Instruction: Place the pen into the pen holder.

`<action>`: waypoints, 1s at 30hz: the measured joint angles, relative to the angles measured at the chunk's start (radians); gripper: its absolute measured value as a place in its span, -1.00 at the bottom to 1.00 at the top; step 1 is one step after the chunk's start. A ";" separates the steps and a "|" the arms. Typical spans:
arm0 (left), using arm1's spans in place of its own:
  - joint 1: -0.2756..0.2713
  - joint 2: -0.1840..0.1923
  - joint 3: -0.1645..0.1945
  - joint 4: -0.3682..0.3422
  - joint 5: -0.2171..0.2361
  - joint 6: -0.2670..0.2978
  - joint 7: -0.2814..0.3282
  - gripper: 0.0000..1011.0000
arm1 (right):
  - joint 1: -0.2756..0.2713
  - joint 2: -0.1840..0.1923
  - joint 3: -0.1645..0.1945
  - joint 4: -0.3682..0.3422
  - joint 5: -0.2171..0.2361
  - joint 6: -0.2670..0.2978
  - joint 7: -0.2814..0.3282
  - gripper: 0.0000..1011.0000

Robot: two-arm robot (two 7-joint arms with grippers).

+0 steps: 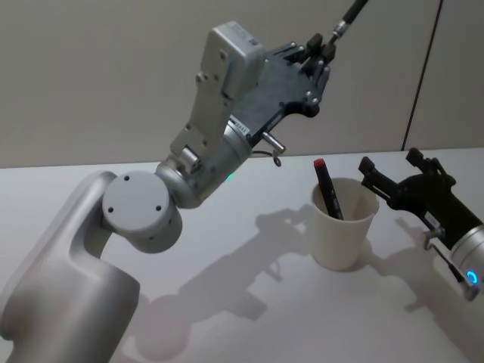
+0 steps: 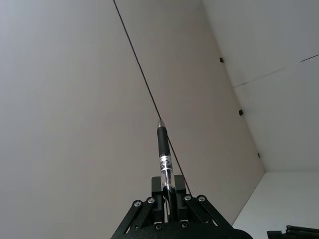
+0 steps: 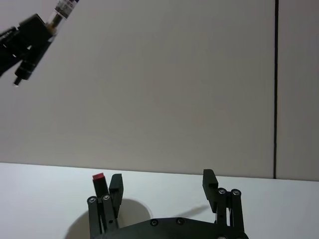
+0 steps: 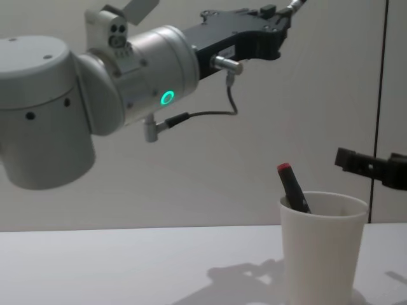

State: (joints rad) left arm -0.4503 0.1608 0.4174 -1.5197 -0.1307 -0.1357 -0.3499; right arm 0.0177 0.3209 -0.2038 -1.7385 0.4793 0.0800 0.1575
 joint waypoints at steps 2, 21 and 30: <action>-0.003 -0.003 0.002 0.003 0.003 -0.001 -0.003 -0.70 | 0.006 -0.001 0.003 0.001 0.035 0.012 0.019 0.98; 0.010 0.006 -0.003 -0.031 0.009 0.067 0.055 -0.70 | 0.069 -0.014 0.029 0.002 0.341 0.132 0.169 0.98; 0.022 0.025 -0.023 -0.048 -0.008 0.112 0.109 -0.70 | 0.079 -0.012 0.033 0.005 0.412 0.146 0.206 0.98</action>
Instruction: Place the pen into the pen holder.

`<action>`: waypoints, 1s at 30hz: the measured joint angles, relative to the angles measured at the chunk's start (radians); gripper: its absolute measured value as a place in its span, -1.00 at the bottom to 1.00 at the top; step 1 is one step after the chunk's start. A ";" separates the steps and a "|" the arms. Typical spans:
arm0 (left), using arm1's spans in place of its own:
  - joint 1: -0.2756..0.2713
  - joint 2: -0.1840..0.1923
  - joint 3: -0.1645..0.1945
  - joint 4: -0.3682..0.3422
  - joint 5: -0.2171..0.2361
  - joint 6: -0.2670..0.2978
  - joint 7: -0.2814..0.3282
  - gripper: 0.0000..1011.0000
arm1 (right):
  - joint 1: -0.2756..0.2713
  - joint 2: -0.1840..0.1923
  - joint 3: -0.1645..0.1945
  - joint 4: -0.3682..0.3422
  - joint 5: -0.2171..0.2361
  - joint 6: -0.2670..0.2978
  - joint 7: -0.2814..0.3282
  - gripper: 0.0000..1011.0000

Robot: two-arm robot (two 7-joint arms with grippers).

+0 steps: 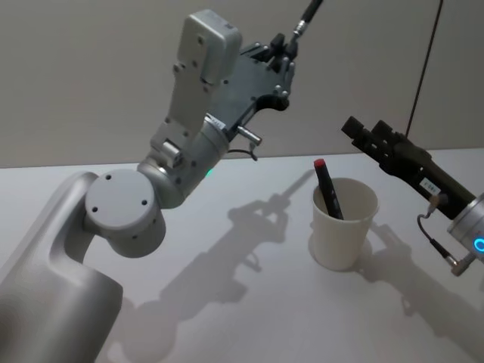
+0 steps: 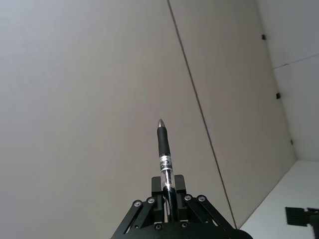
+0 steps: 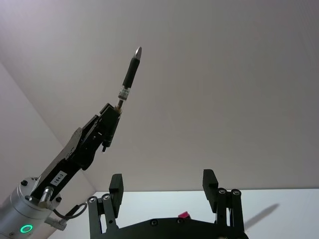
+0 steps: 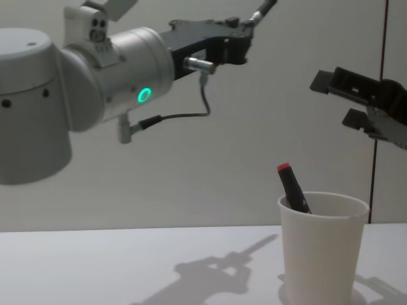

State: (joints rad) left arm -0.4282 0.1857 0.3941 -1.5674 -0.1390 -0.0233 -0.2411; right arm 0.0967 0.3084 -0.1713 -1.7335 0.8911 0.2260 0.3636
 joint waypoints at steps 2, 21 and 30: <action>0.004 0.006 -0.006 -0.003 -0.007 0.008 0.011 -0.70 | -0.001 0.001 0.000 -0.001 0.000 -0.002 0.000 0.98; 0.049 0.037 -0.026 -0.032 -0.073 0.000 0.039 -0.70 | 0.014 -0.020 -0.016 0.023 0.037 -0.029 -0.030 0.98; 0.085 0.052 -0.026 -0.057 -0.095 -0.004 0.054 -0.70 | 0.053 -0.049 -0.023 0.046 0.120 -0.008 -0.009 0.98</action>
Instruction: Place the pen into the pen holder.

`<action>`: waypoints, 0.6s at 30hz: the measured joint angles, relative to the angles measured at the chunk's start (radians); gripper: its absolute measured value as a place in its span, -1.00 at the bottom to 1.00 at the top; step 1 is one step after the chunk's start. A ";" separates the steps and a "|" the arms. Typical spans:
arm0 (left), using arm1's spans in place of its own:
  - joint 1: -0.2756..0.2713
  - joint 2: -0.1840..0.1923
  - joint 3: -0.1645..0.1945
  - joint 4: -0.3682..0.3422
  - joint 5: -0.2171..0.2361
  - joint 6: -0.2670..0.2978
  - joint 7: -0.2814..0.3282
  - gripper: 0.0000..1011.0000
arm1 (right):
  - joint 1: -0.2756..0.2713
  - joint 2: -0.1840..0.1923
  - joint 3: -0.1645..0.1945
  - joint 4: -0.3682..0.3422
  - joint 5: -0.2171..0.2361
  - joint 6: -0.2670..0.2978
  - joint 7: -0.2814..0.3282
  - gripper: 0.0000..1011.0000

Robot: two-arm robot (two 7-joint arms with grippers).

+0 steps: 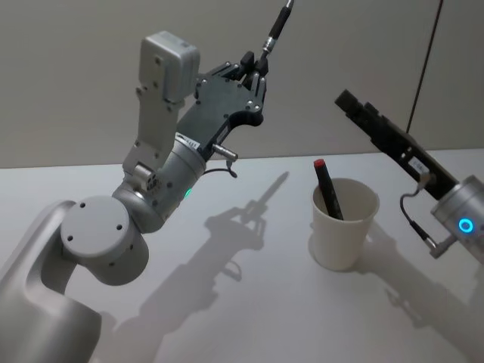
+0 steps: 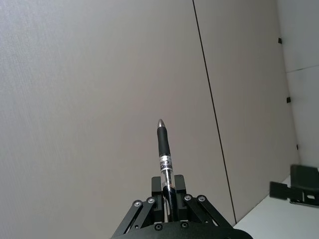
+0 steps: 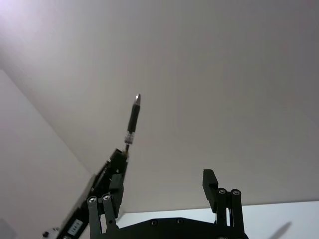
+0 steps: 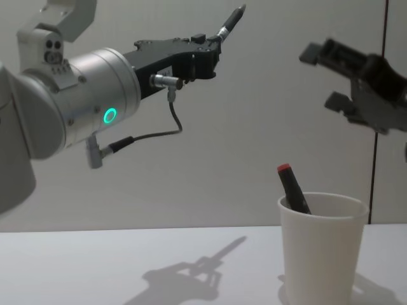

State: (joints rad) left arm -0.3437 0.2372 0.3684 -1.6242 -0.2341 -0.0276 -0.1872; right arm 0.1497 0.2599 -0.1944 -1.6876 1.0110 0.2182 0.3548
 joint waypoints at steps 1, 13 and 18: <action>0.005 0.001 0.001 -0.002 -0.002 -0.003 0.002 -0.70 | 0.008 -0.005 -0.001 0.004 0.016 0.005 0.004 0.98; 0.027 0.008 0.004 -0.010 -0.007 -0.018 0.008 -0.70 | 0.082 -0.052 -0.012 0.036 0.163 0.053 0.033 0.98; 0.032 0.009 0.005 -0.012 -0.008 -0.022 0.009 -0.70 | 0.097 -0.058 -0.016 0.044 0.188 0.062 0.035 0.98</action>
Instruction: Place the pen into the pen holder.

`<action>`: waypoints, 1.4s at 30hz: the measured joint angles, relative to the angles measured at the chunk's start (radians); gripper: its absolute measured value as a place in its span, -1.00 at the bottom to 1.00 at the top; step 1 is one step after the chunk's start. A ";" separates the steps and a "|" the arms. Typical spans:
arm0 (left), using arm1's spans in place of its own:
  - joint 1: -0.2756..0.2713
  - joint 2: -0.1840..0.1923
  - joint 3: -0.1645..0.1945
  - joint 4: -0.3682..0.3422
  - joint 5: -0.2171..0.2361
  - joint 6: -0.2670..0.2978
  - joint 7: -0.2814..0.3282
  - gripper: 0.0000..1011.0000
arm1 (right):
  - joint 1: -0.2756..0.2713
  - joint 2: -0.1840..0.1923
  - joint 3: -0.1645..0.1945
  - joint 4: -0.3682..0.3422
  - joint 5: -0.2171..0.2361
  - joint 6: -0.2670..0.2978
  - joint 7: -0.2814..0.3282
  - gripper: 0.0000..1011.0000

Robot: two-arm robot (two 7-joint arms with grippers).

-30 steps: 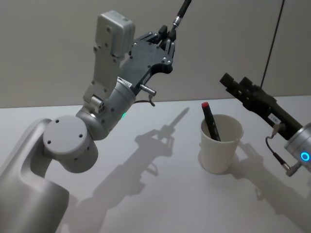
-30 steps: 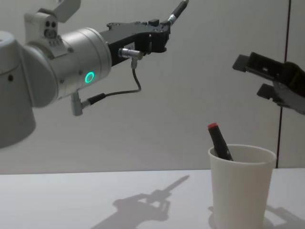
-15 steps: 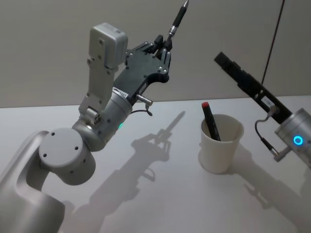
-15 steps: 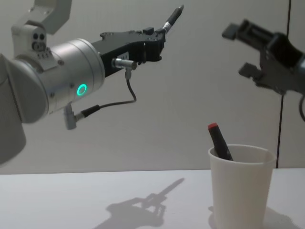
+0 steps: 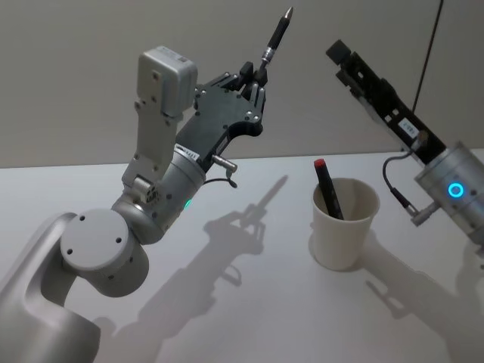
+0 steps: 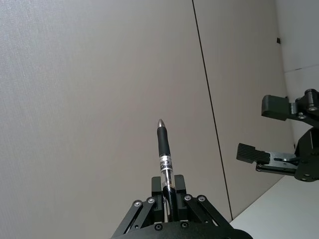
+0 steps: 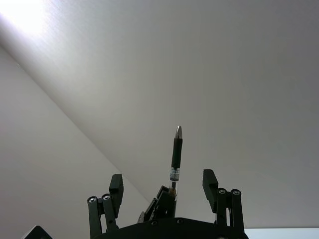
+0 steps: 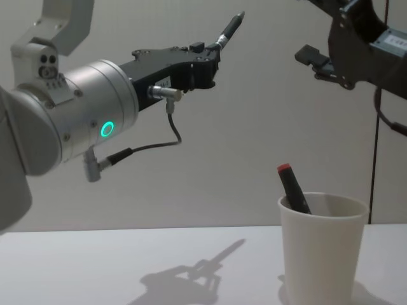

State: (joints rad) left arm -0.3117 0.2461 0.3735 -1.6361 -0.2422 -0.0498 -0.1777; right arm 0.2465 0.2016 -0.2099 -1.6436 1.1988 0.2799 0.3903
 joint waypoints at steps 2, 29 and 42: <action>0.001 0.000 0.000 0.000 0.000 -0.001 0.000 -0.70 | 0.004 0.000 -0.002 0.005 0.002 0.002 0.000 0.98; 0.009 0.002 0.002 -0.003 -0.002 -0.006 0.003 -0.70 | 0.087 -0.049 -0.052 0.123 -0.052 0.046 -0.120 0.98; 0.009 0.002 0.002 -0.003 -0.002 -0.006 0.003 -0.70 | 0.115 -0.057 -0.047 0.142 0.029 0.056 -0.123 0.98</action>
State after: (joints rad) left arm -0.3024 0.2483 0.3750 -1.6396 -0.2442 -0.0561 -0.1751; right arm 0.3618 0.1449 -0.2568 -1.5014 1.2280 0.3360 0.2676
